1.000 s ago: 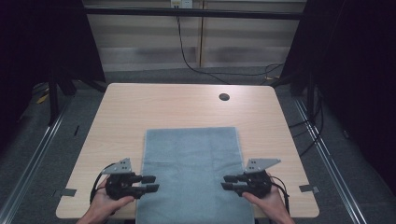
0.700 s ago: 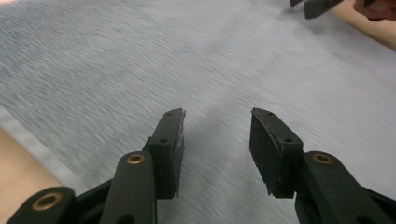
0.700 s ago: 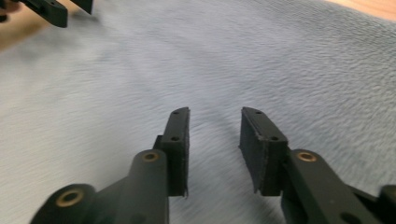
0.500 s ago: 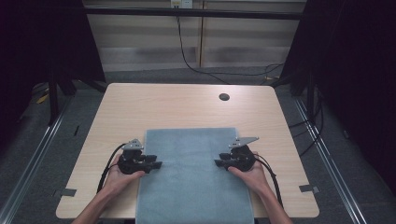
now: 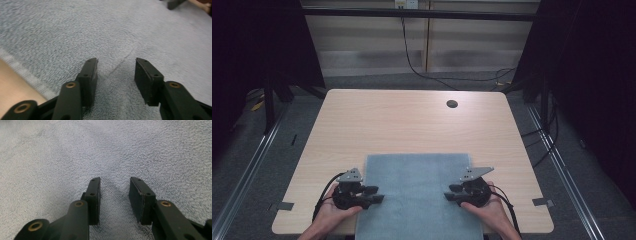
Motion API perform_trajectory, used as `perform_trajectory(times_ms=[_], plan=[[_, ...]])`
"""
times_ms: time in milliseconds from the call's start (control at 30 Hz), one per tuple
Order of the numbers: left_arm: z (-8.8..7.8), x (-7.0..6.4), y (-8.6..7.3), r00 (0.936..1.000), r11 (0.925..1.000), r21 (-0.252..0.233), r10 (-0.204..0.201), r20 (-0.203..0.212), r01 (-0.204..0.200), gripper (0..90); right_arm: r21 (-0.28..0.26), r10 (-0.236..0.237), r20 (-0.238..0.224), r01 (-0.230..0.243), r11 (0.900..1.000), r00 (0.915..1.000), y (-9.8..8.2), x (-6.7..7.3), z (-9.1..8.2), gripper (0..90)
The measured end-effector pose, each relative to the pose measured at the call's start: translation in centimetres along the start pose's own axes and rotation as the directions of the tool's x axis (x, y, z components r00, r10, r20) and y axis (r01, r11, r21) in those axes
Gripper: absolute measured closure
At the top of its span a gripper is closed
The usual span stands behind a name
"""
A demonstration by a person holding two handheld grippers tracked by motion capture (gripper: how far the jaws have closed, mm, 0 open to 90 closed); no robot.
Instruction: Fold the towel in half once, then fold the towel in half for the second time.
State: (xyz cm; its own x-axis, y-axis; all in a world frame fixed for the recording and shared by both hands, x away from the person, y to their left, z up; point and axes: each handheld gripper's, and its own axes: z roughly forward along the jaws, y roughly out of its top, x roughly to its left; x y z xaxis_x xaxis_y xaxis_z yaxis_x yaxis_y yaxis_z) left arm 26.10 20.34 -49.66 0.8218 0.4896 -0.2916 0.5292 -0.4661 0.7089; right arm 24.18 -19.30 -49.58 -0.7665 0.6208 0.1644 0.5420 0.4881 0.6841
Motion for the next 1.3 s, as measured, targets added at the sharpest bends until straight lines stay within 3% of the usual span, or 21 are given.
perform_trajectory(times_ms=[133,267,300,400,500,667,733,900,1067,1167,1300], plan=[[-0.7,0.9,0.6,0.9999,0.9991,-0.041,-0.01,-0.003,0.01,49.5,-0.02,-0.006,-0.007,0.006,1.0,1.0,0.4,-0.3,-0.6,54.9],[-1.0,3.1,2.0,0.9978,0.9968,-0.07,-0.043,-0.05,0.04,47.7,-0.12,0.043,0.037,-0.038,0.992,0.9984,2.1,-2.4,-2.4,51.8],[-0.9,3.8,2.3,0.9958,0.9947,-0.081,-0.068,-0.062,0.063,47.7,-0.13,0.05,0.044,-0.043,0.991,0.9978,2.3,-2.9,-2.6,51.7],[-0.9,5.1,3.4,0.9938,0.9915,-0.109,-0.079,-0.078,0.071,48.5,-0.17,0.092,0.085,-0.076,0.982,0.9922,3.0,-5.3,-2.9,51.2],[-1.0,6.4,4.4,0.991,0.987,-0.137,-0.097,-0.093,0.084,47.5,-0.178,0.117,0.125,-0.094,0.98,0.9853,3.1,-7.3,-2.9,51.2],[-0.6,7.8,5.1,0.9858,0.9863,-0.144,-0.101,-0.135,0.081,46.6,-0.193,0.171,0.149,-0.141,0.971,0.974,3.0,-9.6,-2.9,51.1],[-0.3,8.1,5.0,0.9854,0.9882,-0.135,-0.092,-0.143,0.073,46.2,-0.206,0.208,0.133,-0.178,0.962,0.969,3.0,-10.3,-2.8,50.7],[0.0,9.8,4.5,0.9771,0.9826,-0.14,-0.144,-0.157,0.123,43.5,-0.163,0.21,0.139,-0.187,0.969,0.9678,3.1,-11.3,-1.3,50.0],[0.4,10.3,4.3,0.9793,0.9844,-0.13,-0.138,-0.148,0.119,40.1,-0.135,0.212,0.123,-0.195,0.971,0.9695,2.6,-11.8,-0.2,48.6],[1.0,10.4,4.5,0.9814,0.9905,-0.091,-0.116,-0.153,0.103,37.2,-0.128,0.205,0.13,-0.189,0.974,0.9701,2.7,-12.0,0.2,49.0],[1.8,10.3,4.6,0.9818,0.9946,-0.062,-0.093,-0.166,0.083,39.8,-0.122,0.225,0.107,-0.211,0.97,0.9685,2.1,-12.3,0.9,53.2]])
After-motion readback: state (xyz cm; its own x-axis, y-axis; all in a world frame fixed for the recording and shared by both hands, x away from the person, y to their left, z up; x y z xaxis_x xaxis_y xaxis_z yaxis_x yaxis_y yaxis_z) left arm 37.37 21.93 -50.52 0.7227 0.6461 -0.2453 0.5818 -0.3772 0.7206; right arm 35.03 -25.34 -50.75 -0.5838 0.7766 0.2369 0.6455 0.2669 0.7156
